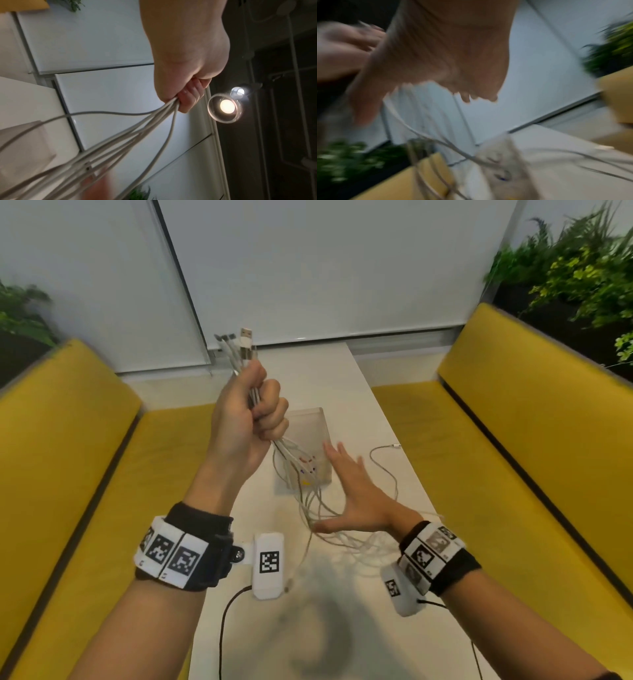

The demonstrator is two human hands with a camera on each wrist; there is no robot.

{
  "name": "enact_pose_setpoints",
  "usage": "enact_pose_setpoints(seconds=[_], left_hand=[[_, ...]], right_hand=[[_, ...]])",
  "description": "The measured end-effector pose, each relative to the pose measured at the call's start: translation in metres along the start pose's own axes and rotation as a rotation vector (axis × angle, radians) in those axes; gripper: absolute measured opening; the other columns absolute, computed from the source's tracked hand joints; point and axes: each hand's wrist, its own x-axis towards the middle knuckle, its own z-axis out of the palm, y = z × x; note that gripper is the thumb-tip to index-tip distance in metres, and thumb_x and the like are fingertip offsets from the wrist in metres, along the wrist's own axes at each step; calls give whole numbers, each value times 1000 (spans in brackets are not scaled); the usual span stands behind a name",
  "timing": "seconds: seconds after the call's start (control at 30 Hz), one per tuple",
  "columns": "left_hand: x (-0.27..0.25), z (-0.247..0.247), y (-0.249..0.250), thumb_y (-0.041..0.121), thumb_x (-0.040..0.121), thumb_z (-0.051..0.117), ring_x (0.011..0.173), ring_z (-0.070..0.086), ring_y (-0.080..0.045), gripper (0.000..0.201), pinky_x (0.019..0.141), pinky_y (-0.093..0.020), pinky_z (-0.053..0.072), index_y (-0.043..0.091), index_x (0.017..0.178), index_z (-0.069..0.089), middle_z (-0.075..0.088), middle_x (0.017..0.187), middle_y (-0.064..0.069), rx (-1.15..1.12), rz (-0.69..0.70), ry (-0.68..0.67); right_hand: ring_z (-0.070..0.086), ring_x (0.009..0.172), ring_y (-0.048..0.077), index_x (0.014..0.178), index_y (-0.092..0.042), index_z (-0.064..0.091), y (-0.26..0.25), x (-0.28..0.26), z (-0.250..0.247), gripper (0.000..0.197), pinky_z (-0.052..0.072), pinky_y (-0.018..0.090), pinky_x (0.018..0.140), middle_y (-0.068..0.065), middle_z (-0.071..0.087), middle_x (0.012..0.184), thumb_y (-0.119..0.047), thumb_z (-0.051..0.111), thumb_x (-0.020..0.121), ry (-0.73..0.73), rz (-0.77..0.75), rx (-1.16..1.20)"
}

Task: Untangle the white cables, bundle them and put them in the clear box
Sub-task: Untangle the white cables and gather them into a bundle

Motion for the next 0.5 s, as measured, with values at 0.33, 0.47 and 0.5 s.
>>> enact_pose_setpoints(seconds=[0.33,0.47,0.5], left_hand=[[-7,-4,-19,24,103,47,51,25,-9,35,42,-19,28,15,70,41,24,63,1,43,-131,-82],[-14,-3,-14,16,91,61,43,16,-7,42,33,-15,21,21,56,37,18,53,3,-85,-188,-119],[-17,-3,-15,13,85,67,41,16,-7,43,32,-13,22,21,55,37,19,52,3,-111,-228,-171]], right_hand=[[41,47,19,85,4,50,-77,22,15,38,41,36,45,10,42,59,-28,68,90,159,-65,812],[23,44,14,60,-15,36,-56,18,25,54,23,26,45,0,28,52,-52,66,85,31,119,678],[26,45,17,60,-12,38,-50,20,25,56,23,29,46,4,30,52,-54,67,84,27,138,624]])
